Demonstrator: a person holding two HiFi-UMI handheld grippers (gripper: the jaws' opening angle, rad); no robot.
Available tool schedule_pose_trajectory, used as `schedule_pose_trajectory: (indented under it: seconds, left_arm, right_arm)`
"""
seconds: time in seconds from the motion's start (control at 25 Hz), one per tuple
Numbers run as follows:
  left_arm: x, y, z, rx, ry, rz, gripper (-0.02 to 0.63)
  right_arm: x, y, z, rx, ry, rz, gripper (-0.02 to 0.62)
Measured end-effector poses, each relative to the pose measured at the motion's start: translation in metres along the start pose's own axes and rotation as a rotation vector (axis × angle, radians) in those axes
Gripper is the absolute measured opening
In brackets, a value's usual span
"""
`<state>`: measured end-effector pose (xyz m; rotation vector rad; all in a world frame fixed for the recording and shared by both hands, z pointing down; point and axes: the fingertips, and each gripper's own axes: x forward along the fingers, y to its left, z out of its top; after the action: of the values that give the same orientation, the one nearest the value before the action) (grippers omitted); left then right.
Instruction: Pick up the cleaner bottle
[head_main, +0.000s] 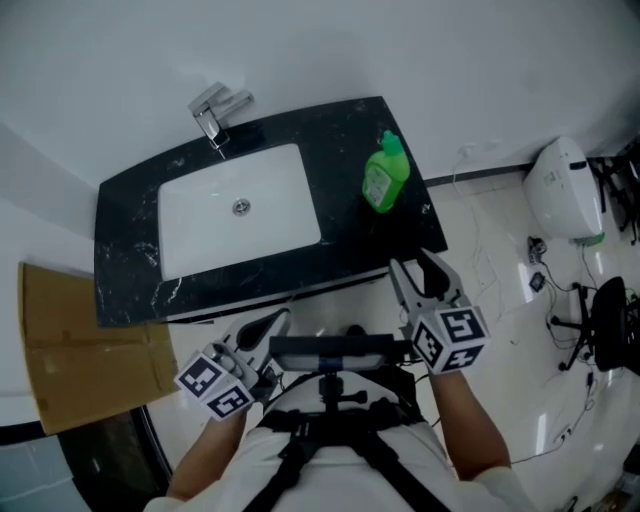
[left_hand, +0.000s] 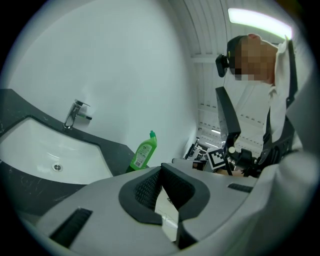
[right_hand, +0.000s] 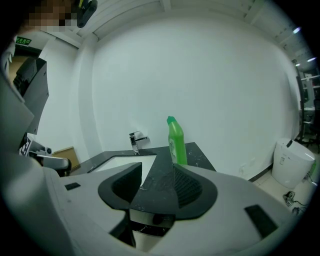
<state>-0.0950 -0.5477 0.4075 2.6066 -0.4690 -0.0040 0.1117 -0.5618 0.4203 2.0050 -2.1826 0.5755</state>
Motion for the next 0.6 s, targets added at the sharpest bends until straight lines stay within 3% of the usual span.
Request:
schedule_pose_trajectory:
  seconds: [0.6]
  left_arm:
    - [0.031, -0.011, 0.016, 0.013, -0.104, 0.067, 0.0]
  right_arm:
    - [0.019, -0.028, 0.024, -0.035, -0.011, 0.047, 0.201]
